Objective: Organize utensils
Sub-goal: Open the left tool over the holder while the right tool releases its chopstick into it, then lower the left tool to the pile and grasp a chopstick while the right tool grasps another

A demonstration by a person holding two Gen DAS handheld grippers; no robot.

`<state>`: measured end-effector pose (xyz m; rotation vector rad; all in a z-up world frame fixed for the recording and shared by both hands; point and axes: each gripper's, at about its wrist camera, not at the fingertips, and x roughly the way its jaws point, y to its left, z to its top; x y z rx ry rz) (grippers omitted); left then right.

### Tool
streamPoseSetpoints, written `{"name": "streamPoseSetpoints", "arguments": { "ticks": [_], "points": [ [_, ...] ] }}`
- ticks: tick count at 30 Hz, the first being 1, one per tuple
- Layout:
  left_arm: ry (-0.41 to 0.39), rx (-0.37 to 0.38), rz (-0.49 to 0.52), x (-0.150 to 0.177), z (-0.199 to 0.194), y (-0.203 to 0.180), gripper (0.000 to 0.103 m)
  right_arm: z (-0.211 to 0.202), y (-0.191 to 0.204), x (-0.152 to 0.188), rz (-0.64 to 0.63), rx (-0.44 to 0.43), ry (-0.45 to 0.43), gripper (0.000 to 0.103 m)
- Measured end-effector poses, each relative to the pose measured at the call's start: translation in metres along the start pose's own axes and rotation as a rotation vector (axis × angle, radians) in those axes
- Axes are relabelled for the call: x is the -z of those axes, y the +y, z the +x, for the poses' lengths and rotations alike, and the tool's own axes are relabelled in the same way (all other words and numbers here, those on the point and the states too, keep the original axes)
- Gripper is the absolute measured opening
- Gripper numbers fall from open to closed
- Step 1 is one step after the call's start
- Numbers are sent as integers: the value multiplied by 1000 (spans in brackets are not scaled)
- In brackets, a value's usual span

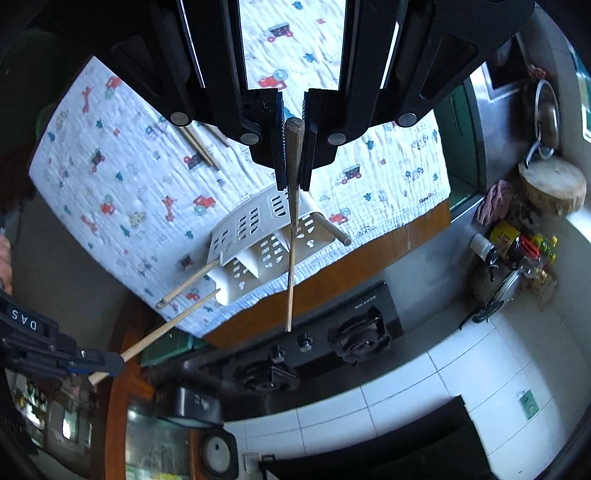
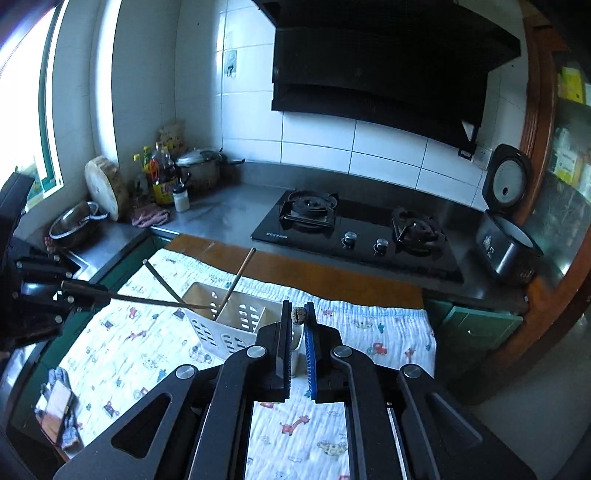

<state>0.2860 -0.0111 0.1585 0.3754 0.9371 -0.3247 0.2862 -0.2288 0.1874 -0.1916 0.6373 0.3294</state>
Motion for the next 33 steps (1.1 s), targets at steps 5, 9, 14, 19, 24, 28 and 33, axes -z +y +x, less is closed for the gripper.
{"name": "streamPoseSetpoints", "arguments": {
  "ticks": [5, 9, 14, 19, 24, 28, 33],
  "points": [
    [77, 38, -4, -18, 23, 5, 6, 15, 4, -8, -24, 5, 45, 7],
    [126, 37, -3, -27, 44, 8, 6, 28, 5, -17, -43, 10, 86, 7],
    [170, 41, -4, -33, 65, 14, 6, 43, 4, -24, -48, 18, 123, 7],
    [176, 53, -48, -35, 76, 21, 8, 58, 2, -26, -33, 11, 150, 7],
    [173, 81, -87, -36, 83, 27, 8, 72, 0, -26, -26, 16, 175, 7],
    [160, 92, -99, -36, 84, 27, 17, 81, 1, -27, -20, 10, 185, 7],
    [108, 87, -105, -37, 72, 27, 48, 82, 1, -25, -17, 12, 178, 9]
  ]
}}
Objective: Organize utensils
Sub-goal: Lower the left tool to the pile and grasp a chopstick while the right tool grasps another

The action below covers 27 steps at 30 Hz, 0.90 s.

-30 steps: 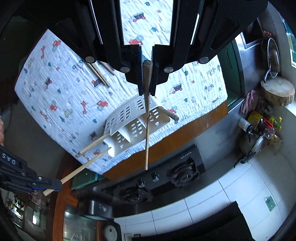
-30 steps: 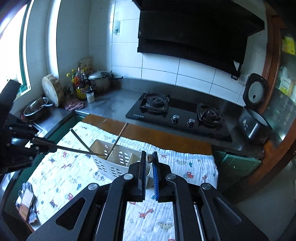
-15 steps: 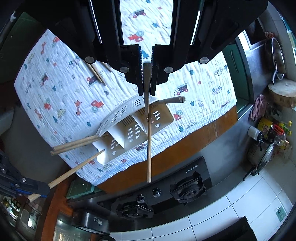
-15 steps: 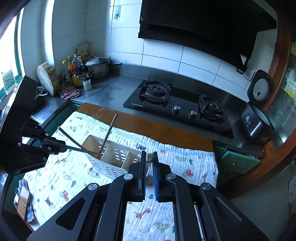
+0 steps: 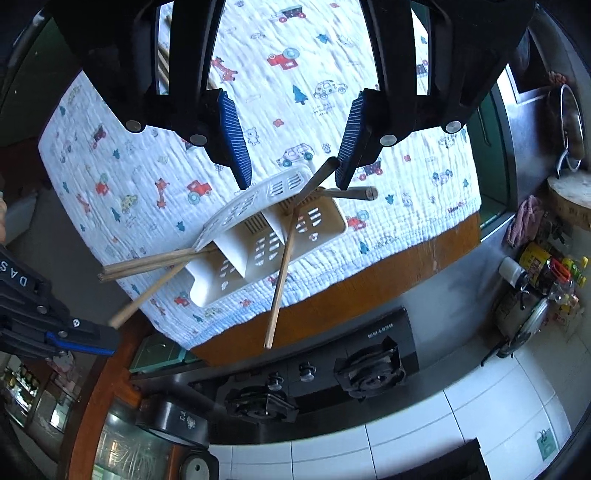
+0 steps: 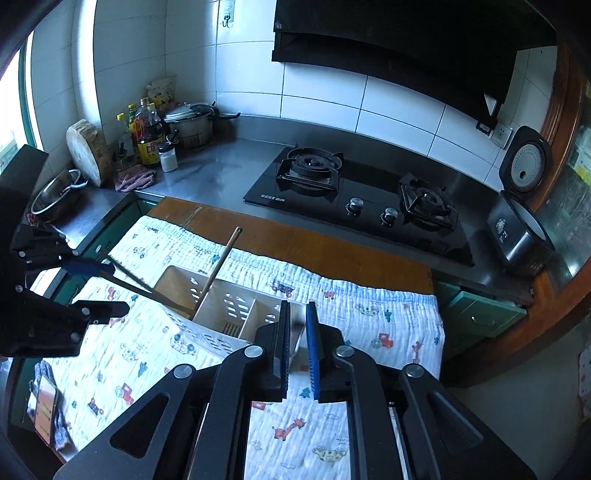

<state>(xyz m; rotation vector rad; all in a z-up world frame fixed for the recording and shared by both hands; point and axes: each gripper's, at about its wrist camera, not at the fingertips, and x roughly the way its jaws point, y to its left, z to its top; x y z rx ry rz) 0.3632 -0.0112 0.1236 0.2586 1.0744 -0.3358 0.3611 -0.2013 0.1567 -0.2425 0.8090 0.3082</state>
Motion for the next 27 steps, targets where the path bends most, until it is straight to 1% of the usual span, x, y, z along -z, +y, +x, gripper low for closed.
{"name": "streamPoseSetpoints", "arguments": {
  "ticks": [3, 6, 7, 9, 11, 12, 15, 17, 20, 22, 24, 26, 27],
  "points": [
    [-28, 10, -13, 1, -11, 1, 48, -9, -1, 2, 4, 7, -18, 10],
    [-67, 3, -21, 5, -27, -2, 48, -24, -2, 4, 12, 10, -44, 15],
    [-89, 7, -26, 8, -34, -4, 48, -29, -1, 5, 10, 14, -52, 16],
    [-133, -15, -45, 16, -49, -5, 50, -44, 1, 10, 5, 24, -83, 19],
    [-176, -10, -69, 27, -63, -6, 51, -59, 4, 19, 2, 35, -115, 22],
    [-199, -13, -83, 35, -70, -7, 53, -67, 6, 25, 4, 39, -132, 25],
    [-250, -31, -100, 62, -83, -15, 55, -90, 16, 55, -8, 41, -187, 29],
    [-273, -33, -112, 80, -86, -21, 55, -96, 26, 77, -25, 43, -202, 31],
    [-291, 10, -163, 111, -82, -25, 55, -94, 42, 116, -40, 17, -197, 31],
    [-307, 14, -180, 132, -76, -30, 55, -90, 53, 142, -40, 6, -198, 31],
    [-318, 30, -205, 153, -70, -34, 55, -83, 65, 169, -45, -25, -174, 31],
    [-327, 38, -230, 173, -62, -38, 55, -74, 78, 200, -43, -38, -160, 31],
    [-330, 42, -243, 183, -58, -41, 55, -71, 83, 209, -42, -38, -158, 31]
  ]
}}
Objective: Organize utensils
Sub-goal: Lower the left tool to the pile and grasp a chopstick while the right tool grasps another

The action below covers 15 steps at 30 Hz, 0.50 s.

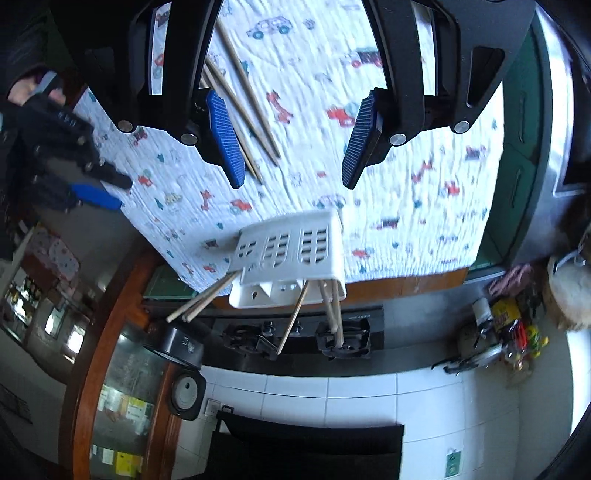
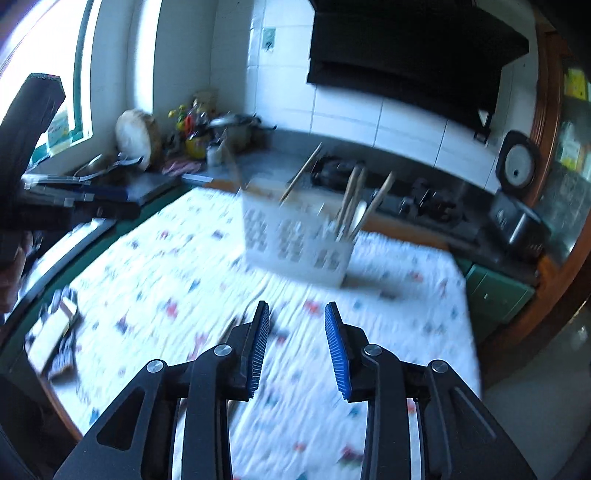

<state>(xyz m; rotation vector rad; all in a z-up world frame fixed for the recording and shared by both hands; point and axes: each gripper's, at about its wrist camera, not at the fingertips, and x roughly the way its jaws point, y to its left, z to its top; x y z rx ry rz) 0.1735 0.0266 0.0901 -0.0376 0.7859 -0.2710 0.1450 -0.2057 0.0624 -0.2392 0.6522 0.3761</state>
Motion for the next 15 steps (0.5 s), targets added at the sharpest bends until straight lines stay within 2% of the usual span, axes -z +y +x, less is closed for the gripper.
{"name": "streamPoseSetpoints", "arguments": {
  "ticks": [2, 6, 12, 15],
  "points": [
    [-3, -12, -20, 21, 1, -1, 55, 4, 13, 26, 4, 2, 12, 31],
    [-2, -34, -47, 57, 5, -1, 55, 14, 28, 73, 64, -52, 56, 31],
    [11, -103, -71, 106, 14, -1, 55, 26, 51, 119, 96, -83, 108, 24],
    [27, -108, -82, 124, 18, -2, 55, 32, 60, 133, 122, -101, 126, 20]
  ]
}}
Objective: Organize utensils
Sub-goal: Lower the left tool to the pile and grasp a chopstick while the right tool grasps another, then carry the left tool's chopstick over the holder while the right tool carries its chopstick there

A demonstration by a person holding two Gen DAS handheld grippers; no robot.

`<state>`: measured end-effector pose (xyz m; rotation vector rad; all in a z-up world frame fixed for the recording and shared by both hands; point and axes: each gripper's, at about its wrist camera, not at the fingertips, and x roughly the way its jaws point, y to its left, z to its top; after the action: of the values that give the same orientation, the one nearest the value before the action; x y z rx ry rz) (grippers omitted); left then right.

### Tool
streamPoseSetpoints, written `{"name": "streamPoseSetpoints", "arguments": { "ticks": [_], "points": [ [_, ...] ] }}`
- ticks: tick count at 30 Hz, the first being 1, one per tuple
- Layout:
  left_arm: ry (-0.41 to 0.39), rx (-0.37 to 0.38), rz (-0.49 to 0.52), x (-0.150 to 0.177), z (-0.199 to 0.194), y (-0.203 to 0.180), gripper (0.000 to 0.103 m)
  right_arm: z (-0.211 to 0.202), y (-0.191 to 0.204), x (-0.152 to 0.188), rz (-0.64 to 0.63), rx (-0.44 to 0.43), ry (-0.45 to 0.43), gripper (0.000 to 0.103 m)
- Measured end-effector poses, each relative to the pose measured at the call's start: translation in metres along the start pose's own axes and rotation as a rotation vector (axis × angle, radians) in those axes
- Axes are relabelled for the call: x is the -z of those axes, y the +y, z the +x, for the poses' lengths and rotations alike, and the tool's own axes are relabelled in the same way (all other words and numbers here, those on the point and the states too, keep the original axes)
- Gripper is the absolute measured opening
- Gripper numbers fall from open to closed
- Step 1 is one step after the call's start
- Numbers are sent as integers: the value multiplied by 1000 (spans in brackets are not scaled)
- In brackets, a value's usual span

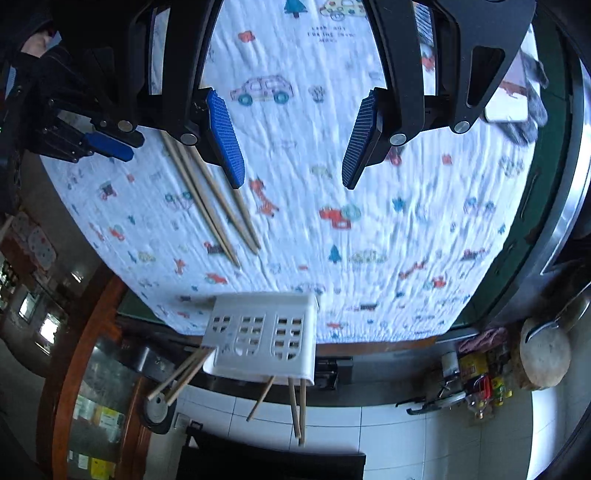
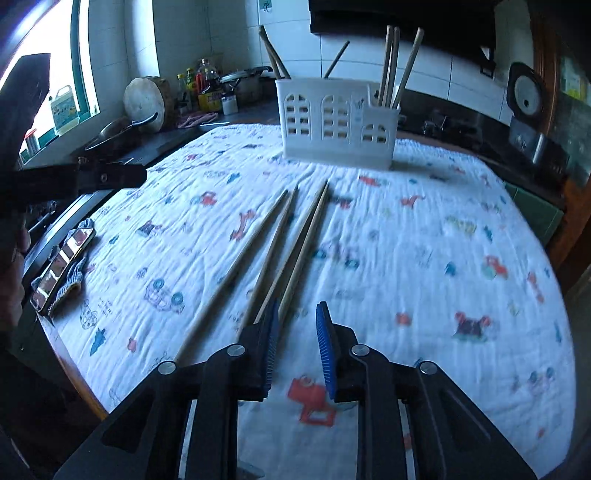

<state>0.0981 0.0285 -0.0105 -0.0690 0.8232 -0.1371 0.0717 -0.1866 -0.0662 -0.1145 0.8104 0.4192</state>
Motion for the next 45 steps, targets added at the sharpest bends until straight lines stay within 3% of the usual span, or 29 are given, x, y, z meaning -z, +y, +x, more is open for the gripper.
{"name": "streamPoseSetpoints", "arguments": {
  "ticks": [5, 20, 25, 32, 45],
  "points": [
    [1, -38, 16, 25, 3, -8, 55, 13, 3, 10, 46, -19, 20, 15],
    [52, 37, -11, 59, 16, -30, 53, 24, 7, 14, 55, 18, 14, 9],
    [72, 93, -14, 65, 26, -46, 47, 17, -2, 15, 71, 28, -7, 8],
    [103, 133, -1, 70, 43, -69, 27, -9, -12, 9, 69, 51, -75, 7],
    [121, 77, -3, 68, 58, -76, 11, -49, -18, -10, 51, 67, -184, 7]
  ]
}}
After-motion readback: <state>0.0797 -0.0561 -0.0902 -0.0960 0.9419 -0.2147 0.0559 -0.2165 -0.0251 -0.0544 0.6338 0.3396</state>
